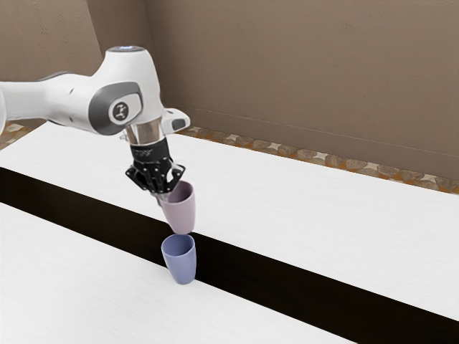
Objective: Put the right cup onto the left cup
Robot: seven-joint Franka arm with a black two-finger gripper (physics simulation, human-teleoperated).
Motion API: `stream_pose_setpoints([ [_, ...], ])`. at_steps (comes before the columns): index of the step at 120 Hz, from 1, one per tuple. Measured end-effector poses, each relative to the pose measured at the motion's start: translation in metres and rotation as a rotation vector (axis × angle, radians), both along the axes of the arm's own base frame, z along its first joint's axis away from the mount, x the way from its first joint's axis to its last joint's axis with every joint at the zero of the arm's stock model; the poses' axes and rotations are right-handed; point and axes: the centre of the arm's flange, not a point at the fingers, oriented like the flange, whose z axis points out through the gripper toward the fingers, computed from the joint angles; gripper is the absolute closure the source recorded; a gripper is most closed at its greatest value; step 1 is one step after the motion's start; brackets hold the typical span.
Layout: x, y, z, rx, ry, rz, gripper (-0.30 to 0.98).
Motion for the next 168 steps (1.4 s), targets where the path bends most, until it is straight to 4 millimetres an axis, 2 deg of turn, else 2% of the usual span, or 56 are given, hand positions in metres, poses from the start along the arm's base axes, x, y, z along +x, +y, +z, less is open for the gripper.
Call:
stream_pose_setpoints([
  [29,-0.013,-0.018,0.003,0.000,-0.005,-0.037,0.79],
  [60,-0.018,-0.003,0.003,0.001,-0.009,-0.008,0.79],
  [108,-0.033,-0.001,-0.008,0.002,-0.014,-0.004,0.79],
  [168,-0.026,0.002,-0.022,0.003,-0.005,0.003,0.79],
])
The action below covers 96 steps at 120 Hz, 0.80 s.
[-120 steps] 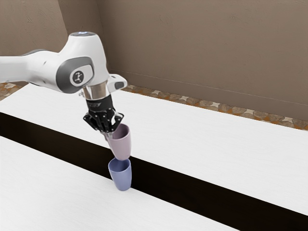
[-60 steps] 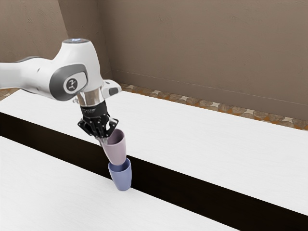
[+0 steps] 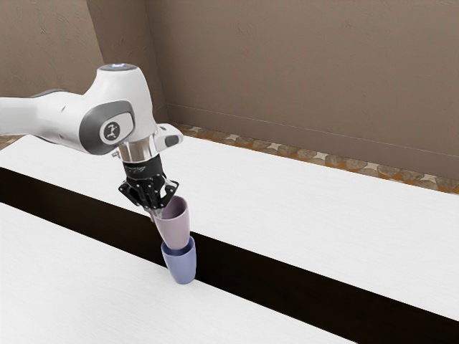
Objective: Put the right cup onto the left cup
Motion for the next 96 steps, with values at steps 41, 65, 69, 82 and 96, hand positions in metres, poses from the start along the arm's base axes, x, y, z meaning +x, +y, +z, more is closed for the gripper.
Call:
stream_pose_setpoints([
  [41,0.004,0.004,-0.014,0.001,0.020,0.009,0.79],
  [65,0.005,0.003,-0.020,0.002,0.029,0.008,0.79],
  [69,0.006,0.003,-0.022,0.002,0.032,0.008,0.79],
  [82,0.007,0.004,-0.026,0.002,0.034,0.009,0.79],
  [96,0.008,0.003,-0.026,-0.001,0.030,0.007,0.66],
])
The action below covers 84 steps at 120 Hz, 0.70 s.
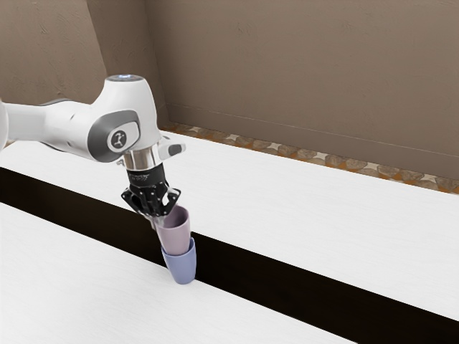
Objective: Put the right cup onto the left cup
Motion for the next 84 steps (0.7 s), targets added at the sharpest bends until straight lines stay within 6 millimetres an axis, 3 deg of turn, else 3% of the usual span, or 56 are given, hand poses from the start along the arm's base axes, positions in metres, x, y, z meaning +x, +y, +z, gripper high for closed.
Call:
stream_pose_setpoints([
  [19,0.000,-0.001,0.008,-0.005,-0.019,-0.012,0.34],
  [33,0.006,-0.002,0.031,-0.010,-0.054,-0.020,0.21],
  [59,0.027,-0.003,0.122,-0.019,-0.116,-0.059,0.09],
  [84,0.026,0.009,0.224,-0.021,-0.175,-0.112,0.05],
])
